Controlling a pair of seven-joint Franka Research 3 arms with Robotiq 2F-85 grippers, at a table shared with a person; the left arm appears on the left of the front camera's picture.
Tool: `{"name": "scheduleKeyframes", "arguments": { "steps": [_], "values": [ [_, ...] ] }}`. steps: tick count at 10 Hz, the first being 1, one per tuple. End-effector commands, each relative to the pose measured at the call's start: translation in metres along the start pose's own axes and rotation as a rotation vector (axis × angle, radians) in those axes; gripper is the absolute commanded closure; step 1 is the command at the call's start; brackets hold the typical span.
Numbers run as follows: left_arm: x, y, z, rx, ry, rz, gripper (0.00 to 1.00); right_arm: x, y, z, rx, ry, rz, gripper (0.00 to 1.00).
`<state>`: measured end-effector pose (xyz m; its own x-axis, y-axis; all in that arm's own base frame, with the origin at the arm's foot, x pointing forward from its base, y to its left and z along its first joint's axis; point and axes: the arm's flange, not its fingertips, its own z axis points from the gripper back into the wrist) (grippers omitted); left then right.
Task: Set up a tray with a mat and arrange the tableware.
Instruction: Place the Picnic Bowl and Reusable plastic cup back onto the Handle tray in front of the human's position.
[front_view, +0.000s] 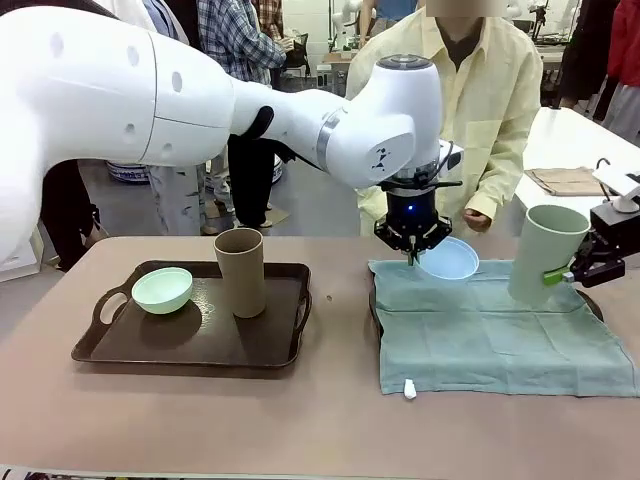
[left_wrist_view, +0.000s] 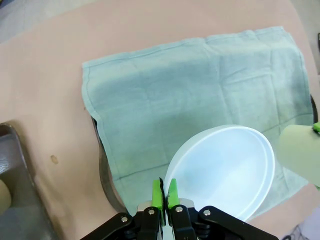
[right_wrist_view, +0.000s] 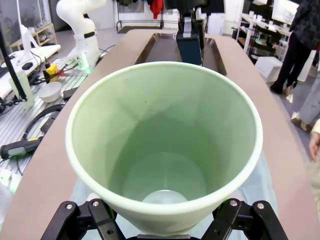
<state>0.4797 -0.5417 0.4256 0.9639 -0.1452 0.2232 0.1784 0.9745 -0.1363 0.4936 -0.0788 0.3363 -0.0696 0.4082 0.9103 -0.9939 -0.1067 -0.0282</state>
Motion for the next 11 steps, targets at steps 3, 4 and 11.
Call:
{"name": "scheduleKeyframes", "arguments": {
  "steps": [3,4,11],
  "values": [
    [-0.002,0.014,-0.037,-0.017,-0.007,-0.027,0.96,-0.028,-0.022,-0.010,-0.023,-0.011,0.003,0.16],
    [0.000,0.018,-0.043,-0.018,0.007,-0.027,0.96,-0.032,-0.026,-0.013,-0.026,-0.010,-0.001,0.16],
    [0.004,0.021,-0.069,-0.022,0.091,-0.011,0.96,-0.053,-0.039,-0.025,-0.040,-0.003,0.043,0.16]
  ]
}}
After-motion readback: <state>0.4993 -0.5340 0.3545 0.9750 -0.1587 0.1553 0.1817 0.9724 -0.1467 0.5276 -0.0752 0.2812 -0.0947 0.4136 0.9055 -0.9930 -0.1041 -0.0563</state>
